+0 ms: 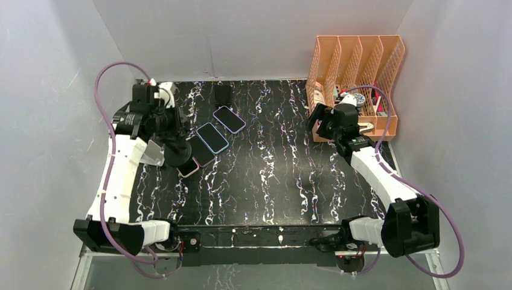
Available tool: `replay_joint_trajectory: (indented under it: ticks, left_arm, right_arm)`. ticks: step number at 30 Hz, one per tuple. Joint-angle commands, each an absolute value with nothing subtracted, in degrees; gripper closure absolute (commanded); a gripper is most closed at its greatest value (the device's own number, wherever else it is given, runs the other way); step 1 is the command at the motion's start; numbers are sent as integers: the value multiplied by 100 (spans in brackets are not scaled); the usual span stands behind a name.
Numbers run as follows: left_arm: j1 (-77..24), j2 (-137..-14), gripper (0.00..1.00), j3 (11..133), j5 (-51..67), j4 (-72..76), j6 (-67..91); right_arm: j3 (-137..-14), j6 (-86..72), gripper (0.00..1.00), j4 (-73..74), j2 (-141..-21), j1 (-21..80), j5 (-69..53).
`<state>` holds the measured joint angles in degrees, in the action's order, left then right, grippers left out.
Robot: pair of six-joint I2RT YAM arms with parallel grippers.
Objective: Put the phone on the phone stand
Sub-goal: Move the phone stand to the center of the board.
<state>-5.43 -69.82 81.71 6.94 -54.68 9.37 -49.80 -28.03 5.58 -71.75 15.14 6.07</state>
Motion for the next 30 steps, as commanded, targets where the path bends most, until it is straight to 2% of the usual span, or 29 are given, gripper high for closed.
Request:
replay_joint_trajectory:
  ticks: [1,5,13,22,30]
  left_arm:
    - [-1148,-7380,100,9047,1006,-5001,484]
    - [-1937,-8012,100,9562,745,-4671,114]
    - [-2703,-9224,100,10384,1634,-3876,-1006]
    - [-3149,-10782,100,11629,3602,-3983,-2608]
    - [-3381,-12319,100,13164,4045,-4698,-2993]
  right_arm:
    - [-4991,-2650,1,196,-6697,1538,715]
    - [-4966,-2601,1,108,-6339,1541,947]
    - [-4946,-2422,1,193,-5734,1539,1249]
    - [-4768,-2256,1,119,-5152,1537,1569]
    - [-4764,-2144,1,149,-5156,1535,1623]
